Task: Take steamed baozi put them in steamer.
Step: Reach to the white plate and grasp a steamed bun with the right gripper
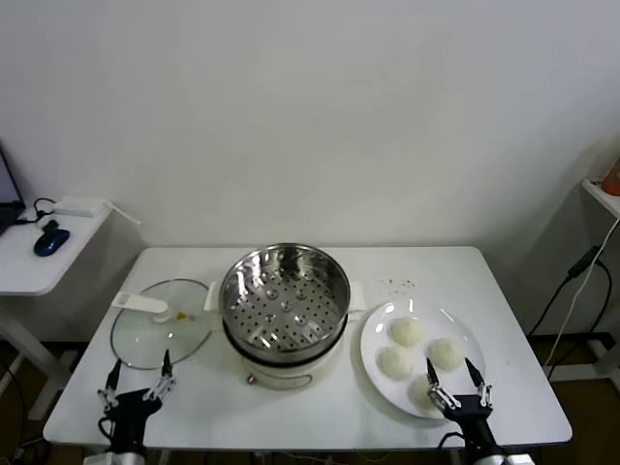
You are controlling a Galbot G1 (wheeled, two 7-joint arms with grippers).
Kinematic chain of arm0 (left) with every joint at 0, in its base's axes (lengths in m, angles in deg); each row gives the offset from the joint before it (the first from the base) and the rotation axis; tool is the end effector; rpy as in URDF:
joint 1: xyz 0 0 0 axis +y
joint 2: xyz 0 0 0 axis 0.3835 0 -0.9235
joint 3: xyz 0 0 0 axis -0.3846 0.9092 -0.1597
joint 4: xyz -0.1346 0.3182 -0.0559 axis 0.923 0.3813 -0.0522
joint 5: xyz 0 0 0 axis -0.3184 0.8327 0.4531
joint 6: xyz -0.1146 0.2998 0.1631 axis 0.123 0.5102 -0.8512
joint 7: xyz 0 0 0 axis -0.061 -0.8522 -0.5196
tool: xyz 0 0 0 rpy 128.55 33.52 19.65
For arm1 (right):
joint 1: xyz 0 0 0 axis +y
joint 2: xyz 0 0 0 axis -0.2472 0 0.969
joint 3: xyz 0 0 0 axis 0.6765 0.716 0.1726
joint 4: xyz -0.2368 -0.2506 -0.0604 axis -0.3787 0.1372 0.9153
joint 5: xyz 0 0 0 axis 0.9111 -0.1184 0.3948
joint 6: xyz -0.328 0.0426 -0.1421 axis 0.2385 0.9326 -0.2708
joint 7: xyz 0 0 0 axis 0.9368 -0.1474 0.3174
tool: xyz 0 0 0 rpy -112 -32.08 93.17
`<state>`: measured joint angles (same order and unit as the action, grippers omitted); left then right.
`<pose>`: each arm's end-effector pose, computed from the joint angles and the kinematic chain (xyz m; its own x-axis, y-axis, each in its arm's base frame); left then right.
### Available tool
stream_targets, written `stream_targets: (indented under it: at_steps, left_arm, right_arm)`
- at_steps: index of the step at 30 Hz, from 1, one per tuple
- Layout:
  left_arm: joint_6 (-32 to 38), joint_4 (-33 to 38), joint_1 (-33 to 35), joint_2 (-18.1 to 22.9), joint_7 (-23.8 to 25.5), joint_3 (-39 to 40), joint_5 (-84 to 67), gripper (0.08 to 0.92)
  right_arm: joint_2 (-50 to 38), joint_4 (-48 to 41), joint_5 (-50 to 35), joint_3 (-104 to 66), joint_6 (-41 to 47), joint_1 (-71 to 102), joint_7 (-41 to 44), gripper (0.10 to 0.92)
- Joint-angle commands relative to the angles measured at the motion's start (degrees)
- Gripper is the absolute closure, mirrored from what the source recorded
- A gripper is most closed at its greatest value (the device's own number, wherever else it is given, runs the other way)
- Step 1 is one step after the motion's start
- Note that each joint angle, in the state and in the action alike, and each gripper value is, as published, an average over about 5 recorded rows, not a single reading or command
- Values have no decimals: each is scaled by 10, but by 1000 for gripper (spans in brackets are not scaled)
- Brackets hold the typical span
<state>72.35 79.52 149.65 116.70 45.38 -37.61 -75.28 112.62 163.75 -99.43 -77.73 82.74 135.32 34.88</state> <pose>0.1326 0.0708 -0.3467 -0.9669 -0.2308 0.1090 -0.2305 0.9730 0.0151 0.1808 -0.0773 -0.3533 -0.9831 -0.0655 0.1712 -0.0592 0.9974 0.0418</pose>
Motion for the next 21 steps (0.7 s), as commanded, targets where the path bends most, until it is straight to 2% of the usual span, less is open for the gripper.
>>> stream_targets:
  at_steps: [1,6,9,13,17,21]
  left_arm:
    - [0,0,0,-3,0,1,1,177]
    - [-1,1,0,-7,1,6,2,177]
    - [-1,0,-2,-9,2,6,2,177]
    - [0,-3,-5,-11,4,7,2,177]
    - [2,-8,-7,-11,6,9,5,177]
    - [4,-13,-8,-11,6,12,9,177]
  right_arm:
    - [-14,25,25,3,116,-58,-36,203]
    - [-98,38,-22,60,292,-182,-91,203]
    - [-172,36,-55,108,392,-248,-81,203]
    - [-290,29,-22,181,464,-342,29,203]
    - [-399,4,31,321,470,-476,172,203]
    - [-462,-29,43,548,470,-696,268,203]
